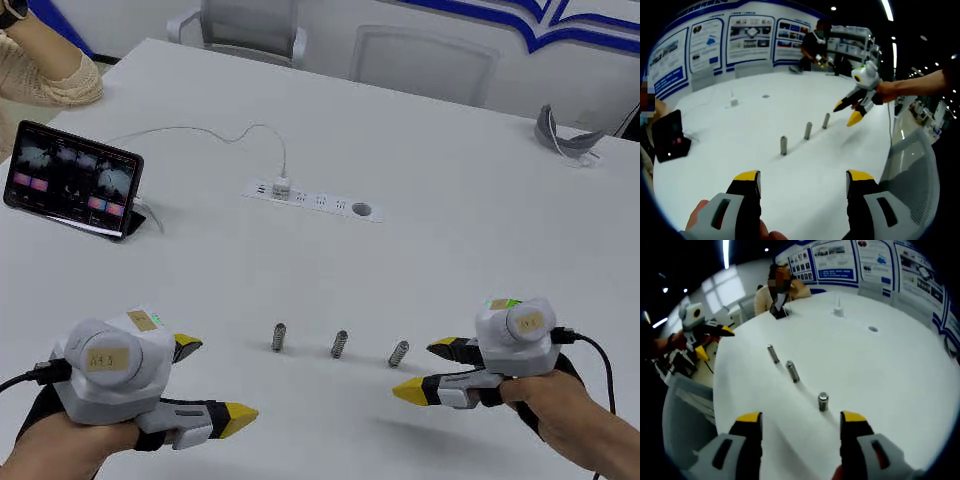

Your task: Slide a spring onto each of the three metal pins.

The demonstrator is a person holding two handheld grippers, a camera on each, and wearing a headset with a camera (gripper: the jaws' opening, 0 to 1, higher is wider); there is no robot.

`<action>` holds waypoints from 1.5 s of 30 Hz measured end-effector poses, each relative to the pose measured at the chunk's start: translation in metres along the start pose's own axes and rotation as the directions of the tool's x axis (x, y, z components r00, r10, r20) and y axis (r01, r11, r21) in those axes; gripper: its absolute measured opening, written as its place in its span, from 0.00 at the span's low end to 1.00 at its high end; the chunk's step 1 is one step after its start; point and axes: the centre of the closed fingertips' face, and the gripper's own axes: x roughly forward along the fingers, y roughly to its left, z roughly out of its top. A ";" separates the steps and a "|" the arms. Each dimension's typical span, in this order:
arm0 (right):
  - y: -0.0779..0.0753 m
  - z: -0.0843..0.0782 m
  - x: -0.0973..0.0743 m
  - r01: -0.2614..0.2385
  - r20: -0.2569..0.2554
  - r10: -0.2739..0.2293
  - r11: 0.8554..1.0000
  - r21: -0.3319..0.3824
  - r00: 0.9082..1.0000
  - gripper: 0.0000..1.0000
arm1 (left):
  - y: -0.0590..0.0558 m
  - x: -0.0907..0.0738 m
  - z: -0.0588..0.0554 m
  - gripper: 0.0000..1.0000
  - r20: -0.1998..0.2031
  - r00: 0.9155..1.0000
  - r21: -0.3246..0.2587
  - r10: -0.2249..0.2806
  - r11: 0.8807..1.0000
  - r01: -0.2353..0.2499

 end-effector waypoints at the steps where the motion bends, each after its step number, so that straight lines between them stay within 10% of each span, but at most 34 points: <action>1: 0.002 -0.001 -0.001 0.000 0.006 0.000 1.000 0.004 1.000 0.66 | 0.000 0.000 0.001 0.72 0.005 1.000 -0.008 -0.002 1.000 0.002; 45: 0.045 0.000 -0.023 0.015 0.157 -0.034 0.993 0.119 0.987 0.80 | 0.007 0.005 0.003 0.82 -0.001 0.999 -0.026 -0.032 0.999 0.032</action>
